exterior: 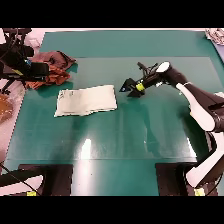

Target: Fold the shirts.

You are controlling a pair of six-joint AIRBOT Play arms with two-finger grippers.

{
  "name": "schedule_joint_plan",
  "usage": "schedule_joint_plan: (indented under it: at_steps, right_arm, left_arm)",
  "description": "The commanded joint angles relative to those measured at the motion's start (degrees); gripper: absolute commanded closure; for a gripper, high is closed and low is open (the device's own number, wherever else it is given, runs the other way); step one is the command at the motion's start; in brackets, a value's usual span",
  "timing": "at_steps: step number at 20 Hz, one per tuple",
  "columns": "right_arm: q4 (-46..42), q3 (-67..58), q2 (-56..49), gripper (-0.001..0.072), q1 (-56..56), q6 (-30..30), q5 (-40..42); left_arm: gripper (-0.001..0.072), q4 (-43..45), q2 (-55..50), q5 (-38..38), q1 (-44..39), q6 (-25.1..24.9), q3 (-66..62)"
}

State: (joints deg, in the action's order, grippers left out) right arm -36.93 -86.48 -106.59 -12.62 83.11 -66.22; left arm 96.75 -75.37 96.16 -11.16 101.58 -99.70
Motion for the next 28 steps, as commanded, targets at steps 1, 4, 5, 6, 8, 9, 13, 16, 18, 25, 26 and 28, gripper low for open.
schedule_joint_plan:
  at_steps: [1, 4, 5, 6, 8, 9, 13, 16, 18, 25, 26, 28]
  right_arm:
    - [18.0, 4.0, -3.9, 0.0021, -3.8, -10.8, 9.7]
    - [33.1, 2.9, -8.4, 0.0032, -10.6, -17.3, 16.9]
    - [35.7, 0.9, -9.4, 0.0122, -12.6, -18.5, 16.6]
    - [35.4, -1.8, -9.5, 0.0359, -14.5, -19.3, 15.2]
    - [30.2, -7.4, -6.4, 0.0685, -17.0, -21.9, 12.2]
    - [24.4, -10.0, -3.6, 0.0686, -17.1, -18.3, 11.9]
    - [-16.2, -21.6, 11.6, 0.0688, -14.1, 8.2, 6.4]
    - [-43.1, -31.4, 19.3, 0.0689, -6.6, 23.7, -6.7]
    - [-49.9, -31.6, 24.0, 0.0688, 2.1, 25.2, -11.5]
    - [-38.5, -23.9, 31.4, 0.0688, 39.9, 26.1, -15.6]
    - [-35.7, -24.0, 31.4, 0.0688, 43.9, 26.5, -16.1]
    - [-31.0, -24.0, 31.4, 0.0689, 50.4, 27.5, -17.3]
  left_arm:
    - [0.0354, 0.0, 0.0, 0.6, 0.0, 0.1, 0.0]
    - [0.0354, 0.0, 0.0, 1.1, 0.0, 0.4, 0.0]
    - [0.0354, 0.1, 0.0, 1.0, 0.0, 0.4, 0.0]
    - [0.0355, 0.1, 0.0, 1.1, 0.0, 0.4, 0.0]
    - [0.0354, 0.0, 0.1, 1.3, 0.0, 0.4, 0.0]
    - [0.0354, -0.2, 0.1, 1.4, 0.0, 0.4, 0.0]
    - [0.0355, -1.1, 0.2, 2.3, 0.0, 0.3, 0.0]
    - [0.0354, -5.8, 0.2, 2.3, 0.0, 0.3, 0.0]
    - [0.0354, -10.7, 0.2, 1.6, 0.0, 0.3, 0.0]
    - [0.0355, -22.7, 0.2, -4.4, 0.0, 0.4, 0.0]
    - [0.0355, -22.7, 0.2, -4.5, 0.0, 0.4, 0.0]
    - [0.0355, -22.6, 0.2, -4.5, 0.0, 0.4, 0.0]
